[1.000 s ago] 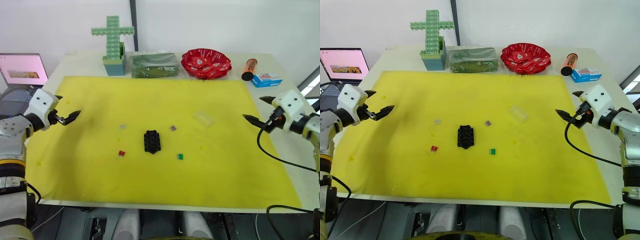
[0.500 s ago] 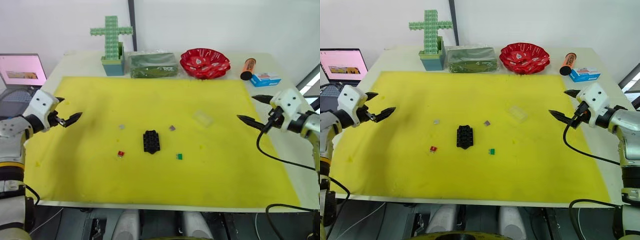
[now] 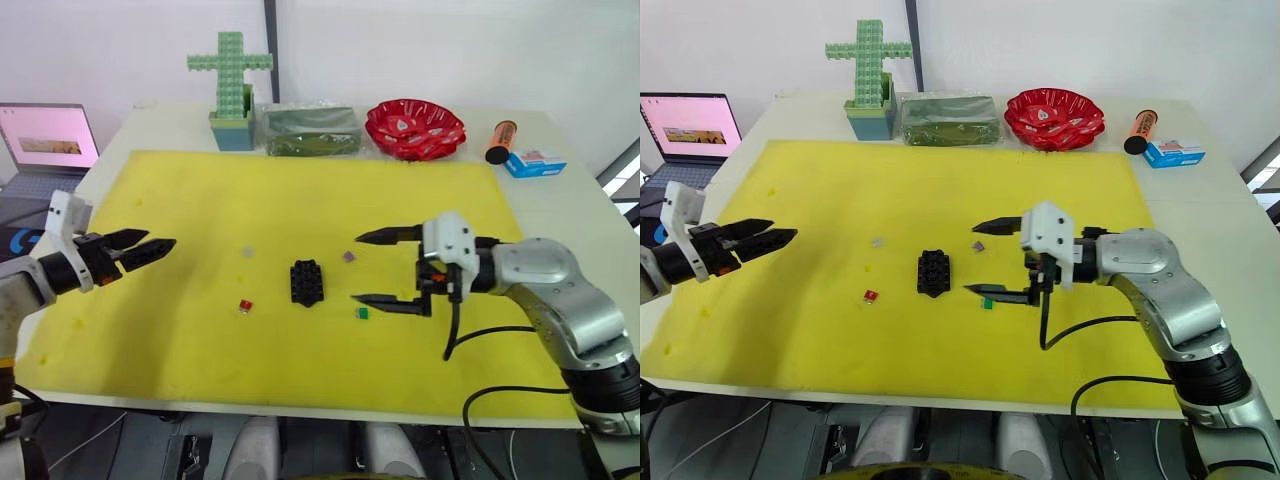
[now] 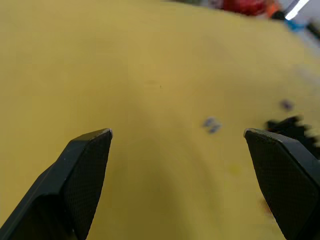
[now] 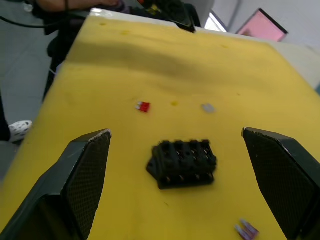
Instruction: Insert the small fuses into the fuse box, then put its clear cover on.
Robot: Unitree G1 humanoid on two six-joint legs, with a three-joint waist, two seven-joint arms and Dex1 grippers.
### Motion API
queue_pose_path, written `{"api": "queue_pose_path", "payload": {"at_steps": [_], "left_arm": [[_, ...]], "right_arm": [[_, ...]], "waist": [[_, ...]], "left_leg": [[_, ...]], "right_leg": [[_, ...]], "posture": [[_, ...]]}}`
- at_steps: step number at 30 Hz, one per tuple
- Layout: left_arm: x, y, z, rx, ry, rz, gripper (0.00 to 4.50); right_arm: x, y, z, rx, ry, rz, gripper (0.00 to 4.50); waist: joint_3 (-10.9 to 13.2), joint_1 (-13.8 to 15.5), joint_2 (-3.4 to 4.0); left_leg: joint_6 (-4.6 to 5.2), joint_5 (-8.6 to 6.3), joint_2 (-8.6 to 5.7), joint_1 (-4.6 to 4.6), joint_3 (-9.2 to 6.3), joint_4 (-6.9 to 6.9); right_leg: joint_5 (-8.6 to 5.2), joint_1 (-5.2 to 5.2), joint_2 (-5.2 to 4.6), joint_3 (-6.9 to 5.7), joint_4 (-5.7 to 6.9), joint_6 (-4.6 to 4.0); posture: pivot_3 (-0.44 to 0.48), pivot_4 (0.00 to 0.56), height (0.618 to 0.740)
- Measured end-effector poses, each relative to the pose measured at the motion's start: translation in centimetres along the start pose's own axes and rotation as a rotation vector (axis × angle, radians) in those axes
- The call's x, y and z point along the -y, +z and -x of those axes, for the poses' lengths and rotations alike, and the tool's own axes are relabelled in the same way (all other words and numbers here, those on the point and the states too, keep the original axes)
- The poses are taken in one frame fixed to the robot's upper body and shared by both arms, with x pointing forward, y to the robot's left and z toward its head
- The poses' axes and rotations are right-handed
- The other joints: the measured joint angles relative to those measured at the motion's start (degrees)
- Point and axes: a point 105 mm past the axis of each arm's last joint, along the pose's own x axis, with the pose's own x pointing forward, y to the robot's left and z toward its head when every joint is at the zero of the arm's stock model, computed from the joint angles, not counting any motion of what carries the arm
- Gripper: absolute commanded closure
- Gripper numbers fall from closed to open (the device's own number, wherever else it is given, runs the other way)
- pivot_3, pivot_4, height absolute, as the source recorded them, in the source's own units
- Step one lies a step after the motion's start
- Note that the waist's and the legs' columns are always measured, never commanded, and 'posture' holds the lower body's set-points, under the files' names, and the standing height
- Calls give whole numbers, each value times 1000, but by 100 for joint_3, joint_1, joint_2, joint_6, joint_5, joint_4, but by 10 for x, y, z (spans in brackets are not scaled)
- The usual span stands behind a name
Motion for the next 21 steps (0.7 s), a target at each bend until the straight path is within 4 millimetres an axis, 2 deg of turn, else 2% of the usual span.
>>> {"api": "queue_pose_path", "payload": {"at_steps": [3,8,14,21], "left_arm": [[14,-8,-3,-23,-72,181,61],[39,-33,-6,-218,-225,440,61],[43,-59,-12,-378,-243,568,61],[36,-77,-17,-398,-204,642,61]], "right_arm": [[-3,-2,-5,-4,14,-1,45],[0,-1,-10,-12,15,20,45],[-1,-3,-12,-20,25,19,45],[-2,-2,-12,-24,16,14,45]], "waist": [[0,-19,-1],[-1,-35,-7],[-1,-17,-8],[-1,-8,-8]], "left_leg": [[0,0,-1,1,-3,-1],[0,0,-2,2,-5,-4],[0,0,-3,2,-8,-6],[0,0,-4,2,-5,-7]], "right_leg": [[0,-3,4,-2,4,0],[0,-5,5,-2,6,0],[-1,-7,-2,3,4,-3],[-2,-8,-3,3,3,-5]], "posture": [[0,150,740],[0,150,740],[0,150,740],[0,150,740]]}}
